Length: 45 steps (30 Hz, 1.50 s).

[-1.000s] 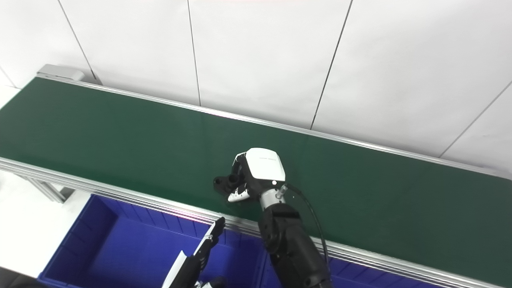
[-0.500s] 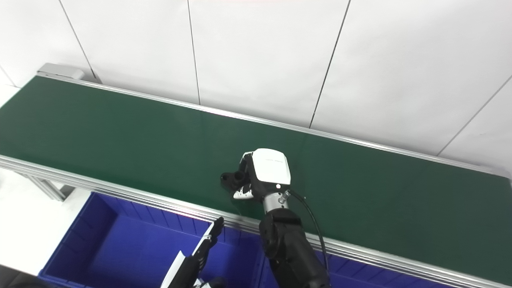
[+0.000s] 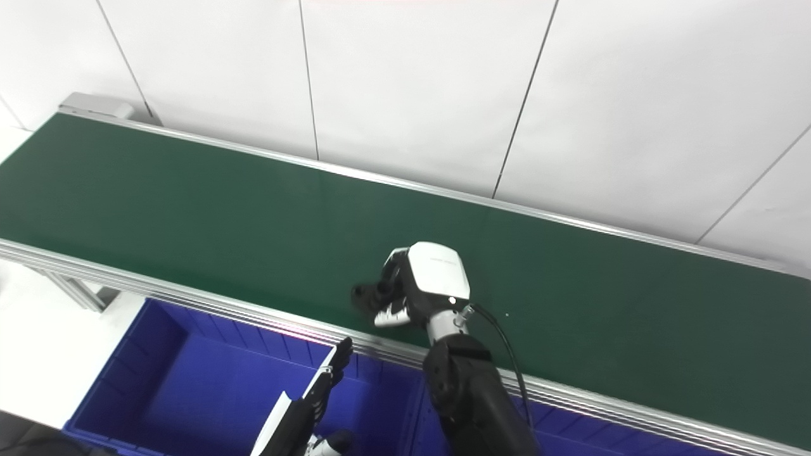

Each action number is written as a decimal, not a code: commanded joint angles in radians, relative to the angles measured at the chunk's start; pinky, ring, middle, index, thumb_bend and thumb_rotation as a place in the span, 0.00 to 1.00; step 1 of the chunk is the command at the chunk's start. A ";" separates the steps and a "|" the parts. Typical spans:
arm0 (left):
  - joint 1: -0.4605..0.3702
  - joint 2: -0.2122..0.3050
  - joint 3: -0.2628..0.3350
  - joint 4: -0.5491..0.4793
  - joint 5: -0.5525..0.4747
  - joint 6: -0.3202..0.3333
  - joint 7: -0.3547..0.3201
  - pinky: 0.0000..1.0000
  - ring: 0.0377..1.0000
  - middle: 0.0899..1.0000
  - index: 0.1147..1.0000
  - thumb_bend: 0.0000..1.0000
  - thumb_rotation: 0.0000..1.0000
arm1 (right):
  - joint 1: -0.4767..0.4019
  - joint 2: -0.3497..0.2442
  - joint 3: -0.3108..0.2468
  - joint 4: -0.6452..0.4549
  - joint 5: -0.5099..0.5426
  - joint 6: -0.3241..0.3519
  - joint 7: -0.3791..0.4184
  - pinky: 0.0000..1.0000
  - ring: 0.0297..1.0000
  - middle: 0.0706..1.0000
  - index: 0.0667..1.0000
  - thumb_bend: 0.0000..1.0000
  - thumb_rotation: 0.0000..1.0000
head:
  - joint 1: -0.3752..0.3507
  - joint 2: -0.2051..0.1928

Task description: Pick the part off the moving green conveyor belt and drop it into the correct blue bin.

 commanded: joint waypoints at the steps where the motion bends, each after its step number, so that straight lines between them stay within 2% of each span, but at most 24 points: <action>1: 0.010 -0.066 -0.052 -0.048 -0.018 0.002 -0.011 1.00 1.00 1.00 1.00 0.75 0.86 | -0.007 -0.020 -0.004 -0.116 -0.037 0.033 0.058 0.18 0.38 0.47 0.45 0.52 0.00 | -0.029 0.003; 4: 0.007 -0.046 -0.041 -0.068 -0.042 0.019 -0.028 1.00 1.00 1.00 1.00 0.76 0.87 | 0.021 -0.055 -0.011 -0.223 -0.066 0.054 0.135 0.19 0.38 0.47 0.45 0.52 0.00 | -0.071 0.009; 5: 0.007 -0.040 -0.036 -0.078 -0.050 0.026 -0.034 1.00 1.00 1.00 1.00 0.76 0.87 | 0.029 -0.061 -0.011 -0.245 -0.078 0.056 0.149 0.19 0.38 0.47 0.45 0.52 0.00 | -0.109 0.015; 6: 0.007 -0.034 -0.032 -0.087 -0.056 0.035 -0.038 1.00 1.00 1.00 1.00 0.77 0.87 | 0.043 -0.069 -0.013 -0.268 -0.090 0.057 0.157 0.19 0.38 0.47 0.45 0.52 0.00 | -0.116 0.015; 7: 0.007 -0.027 -0.025 -0.098 -0.063 0.046 -0.043 1.00 1.00 1.00 1.00 0.78 0.87 | 0.060 -0.076 -0.018 -0.289 -0.097 0.054 0.153 0.18 0.39 0.47 0.45 0.52 0.00 | -0.158 0.020; 8: 0.008 -0.023 -0.020 -0.107 -0.070 0.057 -0.048 1.00 1.00 1.00 1.00 0.78 0.88 | 0.082 -0.084 -0.028 -0.313 -0.100 0.052 0.150 0.17 0.39 0.47 0.45 0.52 0.00 | -0.158 0.020; 9: 0.009 -0.016 -0.013 -0.115 -0.082 0.065 -0.053 1.00 1.00 1.00 1.00 0.80 0.88 | 0.101 -0.090 -0.035 -0.335 -0.107 0.053 0.155 0.15 0.39 0.47 0.45 0.52 0.00 | -0.201 0.024; 10: 0.009 -0.011 -0.008 -0.121 -0.090 0.070 -0.057 1.00 1.00 1.00 1.00 0.80 0.88 | 0.112 -0.092 -0.040 -0.348 -0.112 0.053 0.160 0.14 0.26 0.45 0.45 0.53 0.00 | -0.201 0.024; 11: 0.005 -0.002 -0.001 -0.124 -0.103 0.072 -0.064 1.00 1.00 1.00 1.00 0.80 0.88 | 0.139 -0.105 -0.045 -0.380 -0.135 0.063 0.182 0.13 0.20 0.43 0.44 0.53 0.00 | -0.244 0.029; 12: 0.002 0.005 0.004 -0.127 -0.112 0.074 -0.069 1.00 1.00 1.00 1.00 0.80 0.88 | 0.157 -0.112 -0.048 -0.402 -0.154 0.069 0.200 0.13 0.19 0.43 0.44 0.53 0.00 | -0.251 0.030; 13: -0.002 0.017 0.012 -0.130 -0.116 0.070 -0.074 1.00 1.00 1.00 1.00 0.79 0.88 | 0.189 -0.121 -0.053 -0.435 -0.171 0.076 0.222 0.13 0.18 0.43 0.44 0.53 0.00 | -0.299 0.034; 18: -0.015 0.061 0.046 -0.140 -0.158 0.065 -0.106 1.00 1.00 1.00 1.00 0.74 0.88 | 0.324 -0.138 -0.074 -0.555 -0.270 0.091 0.318 0.17 0.22 0.43 0.45 0.53 0.00 | -0.378 0.040; 24: -0.027 0.101 0.080 -0.138 -0.223 0.071 -0.136 1.00 1.00 1.00 1.00 0.78 0.88 | 0.473 -0.120 -0.124 -0.661 -0.374 0.096 0.465 0.17 0.22 0.43 0.45 0.52 0.00 | -0.449 0.053; 25: -0.028 0.104 0.085 -0.138 -0.230 0.074 -0.139 1.00 1.00 1.00 1.00 0.81 0.87 | 0.493 -0.115 -0.135 -0.672 -0.388 0.092 0.481 0.18 0.25 0.44 0.45 0.52 0.00 | -0.449 0.053; 26: -0.029 0.108 0.091 -0.136 -0.236 0.075 -0.142 1.00 1.00 1.00 1.00 0.82 0.87 | 0.517 -0.114 -0.144 -0.684 -0.401 0.083 0.486 0.19 0.27 0.44 0.45 0.52 0.00 | -0.467 0.061; 28: -0.032 0.116 0.100 -0.139 -0.245 0.082 -0.148 1.00 1.00 1.00 1.00 0.83 0.87 | 0.555 -0.107 -0.161 -0.706 -0.423 0.064 0.487 0.16 0.22 0.43 0.45 0.53 0.00 | -0.485 0.071; 34: -0.048 0.135 0.125 -0.155 -0.263 0.119 -0.168 1.00 1.00 1.00 1.00 0.82 0.89 | 0.645 -0.081 -0.200 -0.746 -0.482 0.032 0.478 0.13 0.18 0.43 0.45 0.53 0.00 | -0.529 0.089; 38: -0.056 0.144 0.138 -0.163 -0.277 0.141 -0.183 1.00 1.00 1.00 1.00 0.81 0.90 | 0.663 -0.065 -0.234 -0.713 -0.520 0.020 0.458 0.12 0.17 0.43 0.44 0.53 0.00 | -0.537 0.098; 40: -0.060 0.147 0.144 -0.167 -0.283 0.152 -0.190 1.00 1.00 1.00 1.00 0.81 0.90 | 0.666 -0.064 -0.248 -0.685 -0.519 0.011 0.419 0.13 0.18 0.43 0.44 0.53 0.00 | -0.537 0.103; 45: -0.063 0.148 0.151 -0.182 -0.277 0.180 -0.194 1.00 1.00 1.00 1.00 0.82 0.91 | 0.657 -0.054 -0.260 -0.642 -0.527 0.005 0.389 0.12 0.17 0.43 0.44 0.53 0.00 | -0.538 0.105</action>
